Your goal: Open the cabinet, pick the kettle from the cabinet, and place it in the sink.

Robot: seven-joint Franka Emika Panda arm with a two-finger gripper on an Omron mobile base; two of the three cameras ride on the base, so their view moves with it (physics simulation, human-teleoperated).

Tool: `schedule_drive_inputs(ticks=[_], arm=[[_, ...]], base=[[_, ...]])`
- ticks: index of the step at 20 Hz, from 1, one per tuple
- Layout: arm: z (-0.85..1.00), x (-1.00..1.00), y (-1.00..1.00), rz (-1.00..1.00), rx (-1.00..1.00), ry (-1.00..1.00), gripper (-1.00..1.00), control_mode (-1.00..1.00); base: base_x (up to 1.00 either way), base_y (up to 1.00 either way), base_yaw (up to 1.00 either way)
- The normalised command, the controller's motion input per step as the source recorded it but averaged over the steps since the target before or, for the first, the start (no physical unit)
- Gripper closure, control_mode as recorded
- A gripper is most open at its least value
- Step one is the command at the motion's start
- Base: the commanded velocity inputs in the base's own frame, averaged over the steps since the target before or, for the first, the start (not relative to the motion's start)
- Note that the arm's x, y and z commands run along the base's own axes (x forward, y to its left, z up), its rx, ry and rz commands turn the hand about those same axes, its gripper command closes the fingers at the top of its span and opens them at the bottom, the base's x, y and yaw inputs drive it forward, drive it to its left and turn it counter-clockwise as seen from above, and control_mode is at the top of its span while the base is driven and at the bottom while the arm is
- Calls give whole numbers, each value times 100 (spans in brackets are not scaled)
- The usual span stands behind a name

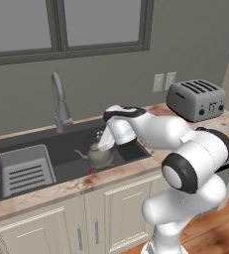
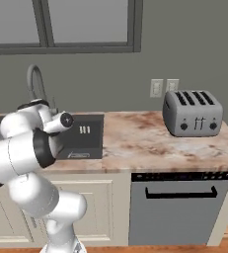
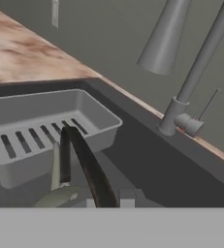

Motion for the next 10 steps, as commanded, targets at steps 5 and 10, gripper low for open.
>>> schedule_drive_inputs(ticks=[5,10], arm=[[-27,32,11,0,-7,4,100,-100],[-25,31,15,0,-6,1,100,-100]], base=[[0,0,0],[0,0,0]])
